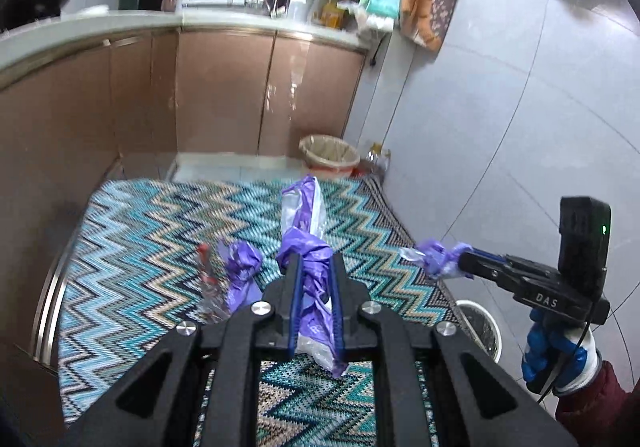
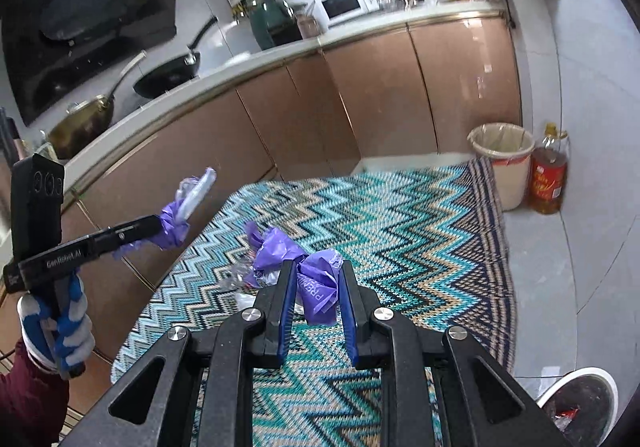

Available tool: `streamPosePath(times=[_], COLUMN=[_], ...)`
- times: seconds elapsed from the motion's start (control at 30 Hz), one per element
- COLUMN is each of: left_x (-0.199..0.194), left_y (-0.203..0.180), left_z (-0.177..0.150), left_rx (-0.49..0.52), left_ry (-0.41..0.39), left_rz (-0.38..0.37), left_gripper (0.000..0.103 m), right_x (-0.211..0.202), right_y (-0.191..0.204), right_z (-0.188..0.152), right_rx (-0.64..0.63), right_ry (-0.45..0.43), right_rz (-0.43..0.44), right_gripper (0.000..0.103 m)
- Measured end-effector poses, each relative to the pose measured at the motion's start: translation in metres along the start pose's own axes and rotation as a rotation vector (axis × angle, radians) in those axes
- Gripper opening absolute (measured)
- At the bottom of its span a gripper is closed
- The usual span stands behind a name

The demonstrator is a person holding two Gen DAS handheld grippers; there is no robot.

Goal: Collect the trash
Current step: 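Carry both purple bags over the trash bin with both tools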

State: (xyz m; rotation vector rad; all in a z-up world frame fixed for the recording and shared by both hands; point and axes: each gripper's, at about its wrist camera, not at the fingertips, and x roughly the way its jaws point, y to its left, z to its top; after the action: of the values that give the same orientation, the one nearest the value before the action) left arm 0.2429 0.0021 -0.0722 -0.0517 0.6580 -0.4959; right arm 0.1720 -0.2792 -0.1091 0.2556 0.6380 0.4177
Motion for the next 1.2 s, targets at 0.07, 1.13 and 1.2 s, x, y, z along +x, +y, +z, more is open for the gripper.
streamPosePath(times=[0.07, 1.13, 1.2], left_x=[-0.019, 0.138, 0.165], left_y=[-0.005, -0.312, -0.335], left_z=[0.004, -0.066, -0.079], left_rx=[0.008, 0.368, 0.39], left_ry=[-0.028, 0.329, 0.382], left_rz=[0.01, -0.343, -0.359], left_gripper=[0.012, 0.012, 0.012], right_x=[-0.02, -0.219, -0.215], right_y=[0.003, -0.2, -0.219], right_z=[-0.001, -0.139, -0.149], right_rx=[-0.002, 0.332, 0.364], right_ry=[-0.033, -0.12, -0.097], right_rz=[-0.002, -0.45, -0.47], right_gripper=[0.019, 0.019, 0.02])
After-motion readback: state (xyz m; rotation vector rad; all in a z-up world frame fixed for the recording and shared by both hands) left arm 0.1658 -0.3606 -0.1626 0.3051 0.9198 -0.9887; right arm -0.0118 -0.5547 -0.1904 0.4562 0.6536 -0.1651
